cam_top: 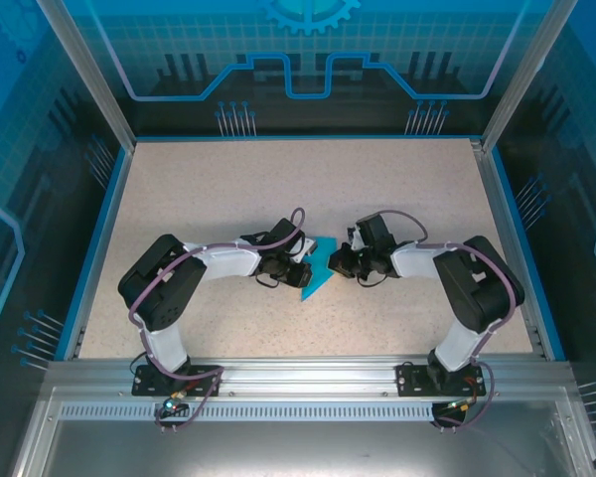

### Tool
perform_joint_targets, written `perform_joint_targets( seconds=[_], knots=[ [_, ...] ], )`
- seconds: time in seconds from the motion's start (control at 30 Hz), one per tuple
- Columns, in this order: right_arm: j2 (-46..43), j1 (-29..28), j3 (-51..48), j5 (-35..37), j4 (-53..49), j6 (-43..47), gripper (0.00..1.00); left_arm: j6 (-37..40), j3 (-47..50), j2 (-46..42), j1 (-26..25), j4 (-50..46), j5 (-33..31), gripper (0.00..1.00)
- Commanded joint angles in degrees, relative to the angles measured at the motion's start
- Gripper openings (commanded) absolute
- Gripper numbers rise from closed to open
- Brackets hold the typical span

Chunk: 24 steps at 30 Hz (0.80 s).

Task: Fold a paper plane with a square sheet of paper (pick it up from the middle)
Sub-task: Third fold the triangle at the center of the table.

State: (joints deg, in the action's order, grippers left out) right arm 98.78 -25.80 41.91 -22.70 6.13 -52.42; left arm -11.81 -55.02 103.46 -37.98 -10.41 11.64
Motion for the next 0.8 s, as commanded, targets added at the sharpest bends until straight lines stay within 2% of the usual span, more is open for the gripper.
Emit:
perform_joint_targets(
  seconds=[0.0,0.23,0.43,0.67,0.77],
  knots=[
    [2.8,1.0,0.7,2.1,-3.1,1.8,0.07,1.3,1.5,3.1,0.2,-2.1,-0.6,0.11],
    [-1.1,1.1,-0.6,-2.0,-0.6,0.8,0.07,1.0,1.4,3.2,0.2,-1.9,-0.4,0.11],
    [-7.1,-0.5,-3.4,-1.9,1.2,-1.5,0.06,0.8,1.4,3.2,0.2,-1.8,-0.6,0.11],
    [-5.0,-6.5,-7.1,-1.0,12.9,-8.7,0.05,0.6,1.6,3.2,0.2,-1.7,-0.5,0.11],
    [-3.8,-8.2,-6.7,0.1,13.4,-9.6,0.05,0.6,1.6,3.2,0.3,-1.7,-0.3,0.11]
  ],
)
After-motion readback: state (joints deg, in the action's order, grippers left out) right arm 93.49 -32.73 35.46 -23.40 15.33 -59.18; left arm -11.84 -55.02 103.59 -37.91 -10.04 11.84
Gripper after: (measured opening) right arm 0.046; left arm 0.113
